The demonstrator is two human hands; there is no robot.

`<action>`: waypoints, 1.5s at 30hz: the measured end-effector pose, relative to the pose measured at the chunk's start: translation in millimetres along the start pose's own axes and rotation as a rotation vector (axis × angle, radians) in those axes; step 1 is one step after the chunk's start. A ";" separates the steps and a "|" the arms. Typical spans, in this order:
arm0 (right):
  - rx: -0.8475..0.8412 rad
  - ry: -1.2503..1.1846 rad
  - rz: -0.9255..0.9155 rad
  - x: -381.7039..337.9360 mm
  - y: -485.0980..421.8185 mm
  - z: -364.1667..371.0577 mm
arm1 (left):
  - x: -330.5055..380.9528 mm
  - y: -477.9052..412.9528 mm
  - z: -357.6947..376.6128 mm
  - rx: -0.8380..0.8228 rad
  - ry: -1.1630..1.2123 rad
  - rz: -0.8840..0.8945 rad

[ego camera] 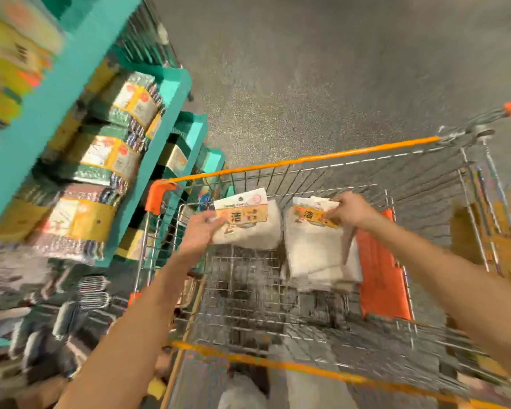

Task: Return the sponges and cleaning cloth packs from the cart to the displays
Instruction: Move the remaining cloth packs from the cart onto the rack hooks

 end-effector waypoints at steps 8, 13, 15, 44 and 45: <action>0.098 0.051 -0.275 -141.4 140.0 12.5 | 34.6 143.6 -82.9 0.078 -0.022 0.302; 0.083 0.143 -0.461 -256.5 224.7 46.8 | 33.7 267.7 -165.4 0.214 -0.105 0.457; 0.043 0.181 -0.542 -311.7 249.4 73.5 | 19.1 319.2 -209.8 0.288 -0.058 0.499; -0.456 0.401 -1.149 -794.2 278.8 396.3 | -182.8 583.0 -551.7 1.195 0.509 0.452; -0.467 0.360 -1.146 -799.5 277.6 398.3 | -183.1 582.8 -559.2 1.199 0.509 0.449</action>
Point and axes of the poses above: each hand's wrist, its own y-axis away from the middle knuckle, its own z-axis out of the palm, x = y × z, the point moved 9 cm from there along -y, towards the middle knuckle, and after that the axes turned 15 degrees about -x, right-handed, at the moved point
